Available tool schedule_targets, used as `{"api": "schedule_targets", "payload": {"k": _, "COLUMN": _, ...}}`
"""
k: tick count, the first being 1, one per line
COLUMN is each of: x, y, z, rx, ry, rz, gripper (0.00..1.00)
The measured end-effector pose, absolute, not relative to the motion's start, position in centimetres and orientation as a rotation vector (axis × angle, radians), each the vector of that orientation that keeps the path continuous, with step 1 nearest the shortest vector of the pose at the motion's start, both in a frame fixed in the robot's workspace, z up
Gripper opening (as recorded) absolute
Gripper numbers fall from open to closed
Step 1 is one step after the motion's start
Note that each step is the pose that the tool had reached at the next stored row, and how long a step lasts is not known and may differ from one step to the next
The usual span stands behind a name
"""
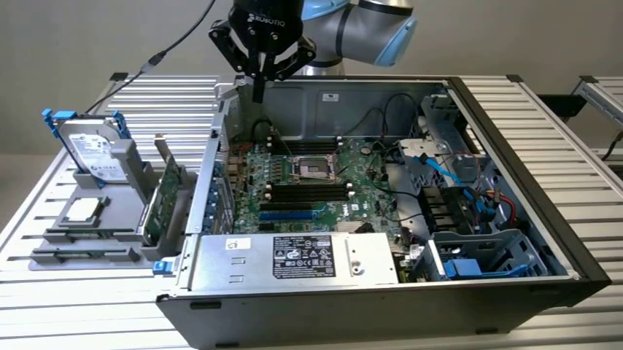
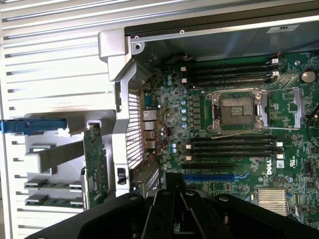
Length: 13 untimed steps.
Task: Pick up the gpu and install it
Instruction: 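Reach for the gpu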
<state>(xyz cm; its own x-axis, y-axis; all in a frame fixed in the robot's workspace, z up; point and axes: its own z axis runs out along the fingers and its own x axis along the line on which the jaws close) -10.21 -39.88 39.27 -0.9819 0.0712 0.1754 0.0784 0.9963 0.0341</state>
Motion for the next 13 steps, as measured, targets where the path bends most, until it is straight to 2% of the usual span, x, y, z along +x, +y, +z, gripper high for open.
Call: {"api": "schedule_targets", "payload": {"k": 13, "x": -10.15, "y": -39.88, "z": 39.26, "rx": -0.112, "ry": -2.958, "rz": -0.061, "gripper": 0.11}}
